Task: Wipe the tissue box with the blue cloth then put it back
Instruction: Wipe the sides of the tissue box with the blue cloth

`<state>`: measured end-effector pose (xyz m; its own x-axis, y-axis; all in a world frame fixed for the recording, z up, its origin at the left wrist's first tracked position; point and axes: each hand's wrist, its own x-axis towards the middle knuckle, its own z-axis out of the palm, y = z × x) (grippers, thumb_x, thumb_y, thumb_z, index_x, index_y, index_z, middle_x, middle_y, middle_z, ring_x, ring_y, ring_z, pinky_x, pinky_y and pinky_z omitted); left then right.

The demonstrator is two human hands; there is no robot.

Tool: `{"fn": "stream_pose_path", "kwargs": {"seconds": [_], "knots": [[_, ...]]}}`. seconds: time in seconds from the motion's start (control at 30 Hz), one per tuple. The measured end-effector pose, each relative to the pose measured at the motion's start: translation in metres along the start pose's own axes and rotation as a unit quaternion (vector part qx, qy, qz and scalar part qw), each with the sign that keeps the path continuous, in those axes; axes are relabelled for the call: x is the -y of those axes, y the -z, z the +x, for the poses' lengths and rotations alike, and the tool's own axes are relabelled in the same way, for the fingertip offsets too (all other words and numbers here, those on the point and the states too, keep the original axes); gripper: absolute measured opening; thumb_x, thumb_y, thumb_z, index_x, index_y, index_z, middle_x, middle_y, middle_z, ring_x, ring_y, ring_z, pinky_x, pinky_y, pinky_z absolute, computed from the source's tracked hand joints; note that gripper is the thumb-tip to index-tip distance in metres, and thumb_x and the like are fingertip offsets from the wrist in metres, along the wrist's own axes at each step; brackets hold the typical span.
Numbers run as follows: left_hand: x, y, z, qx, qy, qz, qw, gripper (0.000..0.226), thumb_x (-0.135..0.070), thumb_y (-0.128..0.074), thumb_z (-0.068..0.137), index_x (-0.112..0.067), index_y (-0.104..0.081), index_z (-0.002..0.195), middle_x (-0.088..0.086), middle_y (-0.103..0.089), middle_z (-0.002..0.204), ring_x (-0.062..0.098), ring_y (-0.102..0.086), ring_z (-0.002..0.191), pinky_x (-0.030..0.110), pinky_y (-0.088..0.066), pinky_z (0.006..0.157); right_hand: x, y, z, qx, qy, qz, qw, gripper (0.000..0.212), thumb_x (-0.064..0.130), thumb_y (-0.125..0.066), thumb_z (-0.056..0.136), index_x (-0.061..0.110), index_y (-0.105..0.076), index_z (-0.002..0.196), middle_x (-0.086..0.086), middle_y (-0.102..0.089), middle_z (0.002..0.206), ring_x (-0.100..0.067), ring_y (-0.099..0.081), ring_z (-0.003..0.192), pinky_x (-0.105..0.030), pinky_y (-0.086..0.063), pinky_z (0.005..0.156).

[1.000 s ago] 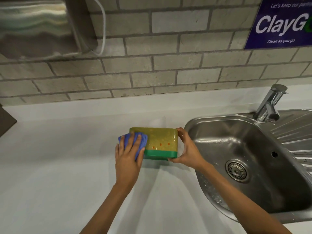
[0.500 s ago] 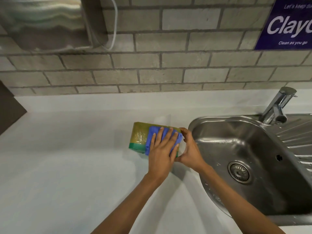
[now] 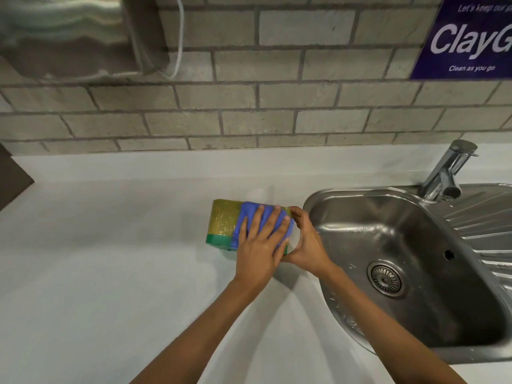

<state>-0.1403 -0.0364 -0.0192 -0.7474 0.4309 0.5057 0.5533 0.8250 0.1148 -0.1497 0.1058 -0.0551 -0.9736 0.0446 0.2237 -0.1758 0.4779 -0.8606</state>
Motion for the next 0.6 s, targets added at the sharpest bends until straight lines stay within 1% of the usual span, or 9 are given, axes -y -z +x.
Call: {"fn": "stream_pose_path", "kwargs": {"seconds": [0.1,0.2,0.27,0.3,0.37,0.43,0.5,0.53,0.6], "knots": [[0.023,0.000,-0.024,-0.009,-0.039,-0.001,0.999,0.042,-0.036,-0.042,0.089,-0.021,-0.065,0.121,0.003,-0.063,0.129,0.033,-0.056,0.122,0.048,-0.038,0.103,-0.001,0.002,0.000,0.007,0.003,-0.013,1.000,0.096,0.024,-0.087,0.047,0.028,-0.033,0.126,0.010,-0.048,0.121,0.017,-0.046,0.110,0.003,-0.037,0.084],[0.040,0.007,-0.021,-0.031,0.034,-0.043,0.998,0.045,-0.039,-0.036,0.096,-0.015,-0.064,0.121,0.010,-0.062,0.130,0.038,-0.053,0.123,0.052,-0.041,0.102,-0.001,-0.001,0.000,0.009,-0.002,-0.019,1.000,0.098,0.024,-0.087,0.046,0.036,-0.028,0.124,0.016,-0.047,0.118,0.020,-0.043,0.111,0.006,-0.035,0.083],[0.033,0.009,-0.002,-0.020,0.099,-0.094,0.990,0.038,-0.032,-0.047,0.094,-0.014,-0.061,0.124,0.011,-0.058,0.135,0.039,-0.047,0.129,0.055,-0.035,0.106,0.000,-0.003,-0.001,0.004,-0.004,-0.018,1.000,0.099,0.025,-0.086,0.046,0.038,-0.027,0.124,0.025,-0.044,0.117,0.022,-0.042,0.110,0.007,-0.034,0.081],[0.026,0.008,0.006,-0.007,0.110,-0.111,0.988,0.038,-0.028,-0.050,0.092,-0.014,-0.059,0.127,0.011,-0.055,0.138,0.038,-0.044,0.132,0.055,-0.032,0.108,0.000,-0.004,-0.001,0.000,-0.004,-0.018,1.000,0.098,0.025,-0.086,0.046,0.039,-0.027,0.123,0.028,-0.044,0.116,0.023,-0.042,0.109,0.007,-0.034,0.080],[0.011,0.004,0.012,0.008,0.055,-0.095,0.994,0.040,-0.026,-0.054,0.088,-0.015,-0.059,0.127,0.009,-0.055,0.138,0.037,-0.045,0.132,0.054,-0.032,0.108,-0.001,-0.003,-0.001,-0.004,-0.008,-0.009,1.000,0.095,0.025,-0.085,0.046,0.040,-0.029,0.122,0.032,-0.044,0.117,0.023,-0.045,0.107,0.006,-0.036,0.079],[0.006,0.001,0.002,0.005,-0.033,-0.044,0.998,0.040,-0.027,-0.058,0.084,-0.017,-0.064,0.122,0.006,-0.062,0.131,0.035,-0.053,0.124,0.056,-0.040,0.100,-0.002,0.000,-0.002,-0.006,-0.010,-0.004,1.000,0.095,0.026,-0.086,0.046,0.044,-0.030,0.121,0.033,-0.045,0.118,0.021,-0.047,0.107,0.006,-0.036,0.080],[0.017,0.001,-0.016,-0.004,-0.082,-0.018,0.996,0.039,-0.031,-0.053,0.085,-0.021,-0.065,0.121,0.003,-0.063,0.130,0.033,-0.056,0.122,0.055,-0.044,0.096,-0.003,0.002,-0.001,-0.002,-0.005,-0.007,1.000,0.096,0.027,-0.086,0.046,0.042,-0.029,0.122,0.023,-0.048,0.121,0.015,-0.048,0.110,0.004,-0.036,0.083],[0.027,0.001,-0.024,-0.012,-0.086,-0.015,0.996,0.040,-0.032,-0.049,0.086,-0.021,-0.065,0.121,0.003,-0.063,0.130,0.033,-0.056,0.122,0.055,-0.045,0.096,-0.004,0.002,-0.001,0.002,-0.004,-0.007,1.000,0.097,0.027,-0.087,0.046,0.040,-0.030,0.124,0.015,-0.049,0.122,0.012,-0.047,0.112,0.004,-0.036,0.085],[0.047,0.005,-0.034,-0.030,-0.044,-0.032,0.998,0.041,-0.034,-0.048,0.087,-0.017,-0.065,0.120,0.007,-0.063,0.129,0.037,-0.054,0.122,0.054,-0.046,0.096,-0.005,0.002,0.000,0.007,-0.006,-0.008,1.000,0.099,0.028,-0.087,0.046,0.036,-0.030,0.126,0.009,-0.049,0.125,0.013,-0.045,0.114,0.005,-0.035,0.086]]}}
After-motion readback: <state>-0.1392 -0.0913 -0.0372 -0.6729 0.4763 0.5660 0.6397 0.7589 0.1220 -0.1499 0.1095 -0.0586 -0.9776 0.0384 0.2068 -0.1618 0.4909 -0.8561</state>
